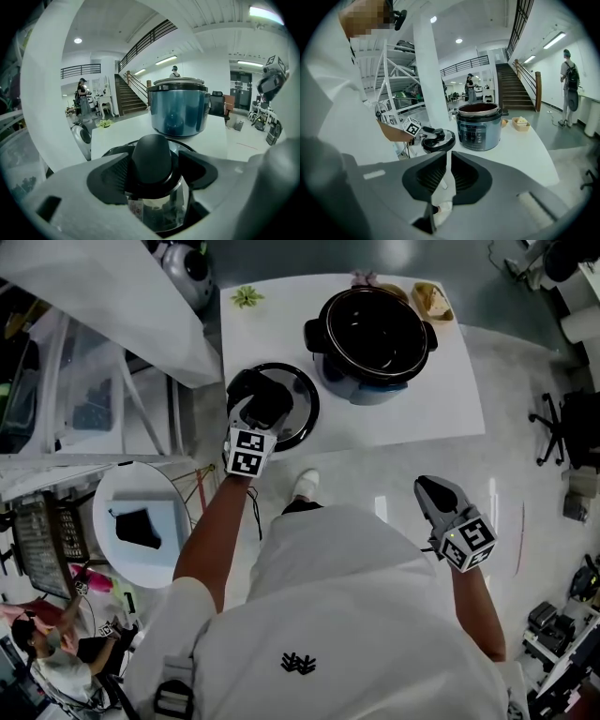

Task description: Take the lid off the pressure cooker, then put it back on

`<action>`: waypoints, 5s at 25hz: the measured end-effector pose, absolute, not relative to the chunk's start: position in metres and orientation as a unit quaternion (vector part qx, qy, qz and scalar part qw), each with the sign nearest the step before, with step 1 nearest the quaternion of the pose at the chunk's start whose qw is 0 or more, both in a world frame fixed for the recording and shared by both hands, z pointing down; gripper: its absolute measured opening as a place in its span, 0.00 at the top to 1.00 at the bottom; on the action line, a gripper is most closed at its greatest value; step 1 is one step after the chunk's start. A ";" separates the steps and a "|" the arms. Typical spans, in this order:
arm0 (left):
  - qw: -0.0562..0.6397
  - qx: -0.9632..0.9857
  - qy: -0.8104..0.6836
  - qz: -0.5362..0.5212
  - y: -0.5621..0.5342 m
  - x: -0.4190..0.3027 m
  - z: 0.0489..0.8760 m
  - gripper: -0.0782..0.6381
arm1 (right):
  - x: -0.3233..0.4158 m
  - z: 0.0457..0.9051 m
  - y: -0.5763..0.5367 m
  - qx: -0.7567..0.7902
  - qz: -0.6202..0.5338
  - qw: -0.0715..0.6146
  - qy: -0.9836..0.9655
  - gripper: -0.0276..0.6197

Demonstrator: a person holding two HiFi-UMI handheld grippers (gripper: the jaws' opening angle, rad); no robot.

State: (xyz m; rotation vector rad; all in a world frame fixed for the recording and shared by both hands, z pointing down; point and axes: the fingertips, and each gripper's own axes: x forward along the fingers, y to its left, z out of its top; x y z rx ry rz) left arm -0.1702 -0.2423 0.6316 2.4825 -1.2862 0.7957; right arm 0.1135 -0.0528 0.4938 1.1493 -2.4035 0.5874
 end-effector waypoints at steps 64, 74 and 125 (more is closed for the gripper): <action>0.083 0.892 -0.340 0.286 -0.252 -0.185 0.507 0.49 | 0.133 0.494 -0.044 0.427 0.209 0.171 -0.863 0.89; 0.070 0.905 -0.312 0.281 -0.258 -0.185 0.454 0.49 | 0.144 0.495 -0.042 0.433 0.211 0.156 -0.862 0.89; 0.004 0.952 -0.073 0.296 -0.360 0.075 0.423 0.49 | 0.201 0.508 0.037 0.615 0.266 0.091 -0.737 0.89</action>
